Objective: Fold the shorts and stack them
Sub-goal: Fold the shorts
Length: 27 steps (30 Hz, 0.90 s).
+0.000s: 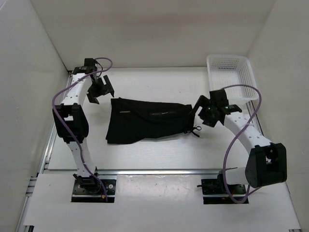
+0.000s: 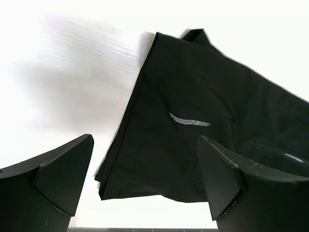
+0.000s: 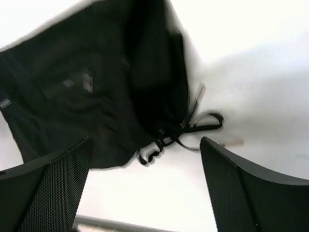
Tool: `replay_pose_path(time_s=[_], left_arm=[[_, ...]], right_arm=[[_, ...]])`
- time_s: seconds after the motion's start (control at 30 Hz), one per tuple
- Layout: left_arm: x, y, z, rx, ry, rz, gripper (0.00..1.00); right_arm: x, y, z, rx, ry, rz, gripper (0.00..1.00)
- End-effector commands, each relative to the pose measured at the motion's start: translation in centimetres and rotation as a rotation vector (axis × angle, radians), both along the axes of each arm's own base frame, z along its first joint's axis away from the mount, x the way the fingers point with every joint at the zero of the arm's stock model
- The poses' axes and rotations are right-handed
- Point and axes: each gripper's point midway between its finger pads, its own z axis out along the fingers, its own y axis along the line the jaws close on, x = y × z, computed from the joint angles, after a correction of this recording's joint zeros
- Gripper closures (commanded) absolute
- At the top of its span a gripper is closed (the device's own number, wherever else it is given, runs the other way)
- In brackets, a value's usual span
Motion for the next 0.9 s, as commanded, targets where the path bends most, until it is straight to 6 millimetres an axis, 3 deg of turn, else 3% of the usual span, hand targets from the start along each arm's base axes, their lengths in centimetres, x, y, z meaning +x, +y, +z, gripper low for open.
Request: replay_pose_path(time_s=[0.0,0.23,0.43,0.53,0.63,0.67,0.73,0.77,0.87], left_arm=[[-0.5,0.6,2.7,0.012,-0.076,0.016,0.01],[-0.9,0.6,1.5,0.016,-0.055,0.008,0.01],[-1.4,0.8,-1.5,0.024,0.017,0.010,0.01],[-1.5,0.5,-2.2,0.009,0.030,0.015,0.02],[-1.8,0.5,-2.7,0.009,0.041,0.015,0.02],[-1.8,0.9,-2.7,0.009,0.041,0.024,0.02],[-1.8,0.9,-3.0,0.009,0.041,0.024,0.02],[-1.8,0.9,-3.0,0.009,0.041,0.024,0.02],[-2.6,1.3,-3.9,0.009,0.071,0.033,0.02]], right_arm=[[-1.9,2.8,-1.7,0.237,0.075,-0.002,0.03],[-0.7,4.2,-3.9,0.368,0.039,-0.057,0.00],[0.4,4.2,-7.5,0.276,0.101,-0.107,0.00],[1.2,4.2,-8.9,0.241,0.116,-0.122,0.07],[1.9,4.3,-10.1,0.221,0.125,-0.138,0.31],[1.8,4.5,-10.8,0.201,0.146,-0.139,0.45],[2.2,4.3,-11.0,0.192,0.143,-0.157,0.61],[2.2,4.1,-11.6,0.179,0.153,-0.165,0.74],[2.2,3.6,-11.7,0.150,0.153,-0.172,0.93]])
